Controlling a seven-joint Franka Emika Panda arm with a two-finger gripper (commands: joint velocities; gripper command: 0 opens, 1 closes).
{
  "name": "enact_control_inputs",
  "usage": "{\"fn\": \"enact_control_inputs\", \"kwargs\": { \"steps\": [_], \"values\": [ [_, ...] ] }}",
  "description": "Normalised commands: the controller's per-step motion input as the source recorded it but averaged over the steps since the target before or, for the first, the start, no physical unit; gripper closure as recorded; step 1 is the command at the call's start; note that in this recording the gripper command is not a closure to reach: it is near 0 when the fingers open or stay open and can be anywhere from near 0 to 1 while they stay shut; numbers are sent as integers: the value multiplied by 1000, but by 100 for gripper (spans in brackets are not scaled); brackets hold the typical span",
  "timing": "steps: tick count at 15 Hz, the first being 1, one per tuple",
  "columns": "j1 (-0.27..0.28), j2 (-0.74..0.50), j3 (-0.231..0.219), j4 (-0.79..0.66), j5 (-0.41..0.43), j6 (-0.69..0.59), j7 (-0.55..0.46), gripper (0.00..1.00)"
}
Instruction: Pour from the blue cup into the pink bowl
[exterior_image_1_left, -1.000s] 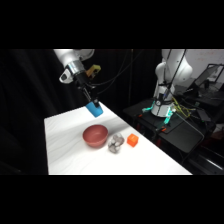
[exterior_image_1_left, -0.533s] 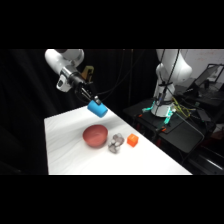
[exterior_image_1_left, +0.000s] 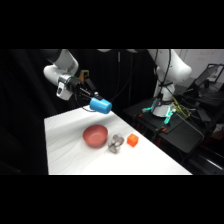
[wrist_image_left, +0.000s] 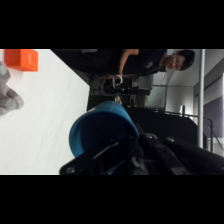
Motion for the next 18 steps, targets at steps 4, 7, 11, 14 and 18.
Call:
{"fn": "enact_control_inputs", "kwargs": {
  "steps": [4, 7, 11, 14, 18],
  "values": [
    [122, -158, -80, 92, -19, 93, 152, 13],
    [384, -741, -121, -681, -299, 650, 5, 13],
    [434, -791, -23, -975, -347, 897, 48, 13],
    [441, -550, -25, -863, -321, 1000, 163, 13],
    [381, -346, -61, -703, -297, 997, 289, 13]
  ]
}}
